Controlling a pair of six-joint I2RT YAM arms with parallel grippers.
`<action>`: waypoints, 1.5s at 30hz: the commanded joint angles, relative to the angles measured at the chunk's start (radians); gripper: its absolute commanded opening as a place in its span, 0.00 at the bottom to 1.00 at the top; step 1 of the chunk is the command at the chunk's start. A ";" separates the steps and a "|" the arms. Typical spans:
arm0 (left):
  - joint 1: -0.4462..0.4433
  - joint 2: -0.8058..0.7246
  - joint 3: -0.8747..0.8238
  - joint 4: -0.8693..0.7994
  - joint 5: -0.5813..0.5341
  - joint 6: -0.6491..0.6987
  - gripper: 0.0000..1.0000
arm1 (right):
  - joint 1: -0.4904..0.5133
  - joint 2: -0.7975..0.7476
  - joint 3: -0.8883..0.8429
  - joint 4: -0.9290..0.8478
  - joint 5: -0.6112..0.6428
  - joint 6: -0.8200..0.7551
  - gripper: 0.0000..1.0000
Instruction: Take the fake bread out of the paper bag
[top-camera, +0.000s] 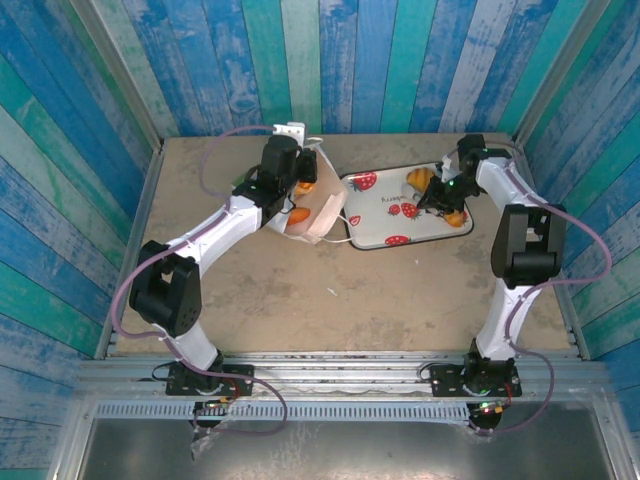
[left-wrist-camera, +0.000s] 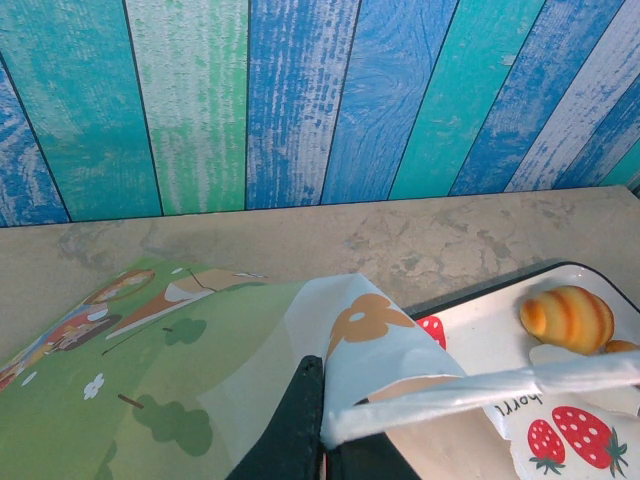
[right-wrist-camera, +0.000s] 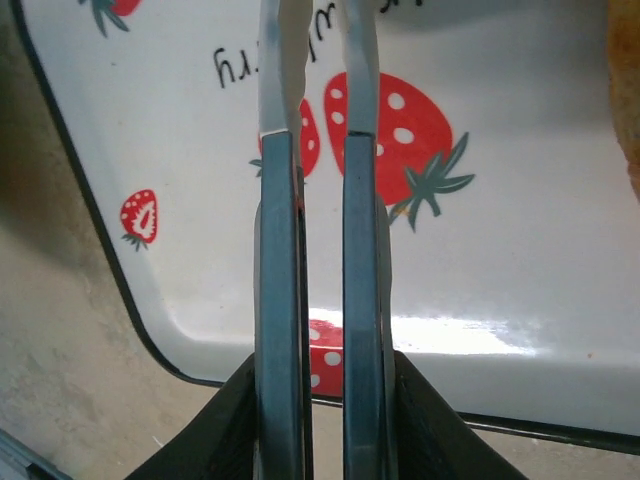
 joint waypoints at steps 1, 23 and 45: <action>-0.001 0.019 0.006 0.043 0.002 -0.017 0.00 | 0.000 0.008 0.046 -0.015 0.032 -0.003 0.31; -0.001 0.017 0.001 0.044 0.004 -0.015 0.01 | -0.025 -0.017 0.055 0.022 0.077 0.046 0.29; -0.003 0.011 0.007 0.025 0.004 0.006 0.00 | -0.022 -0.142 -0.064 0.070 -0.079 0.055 0.33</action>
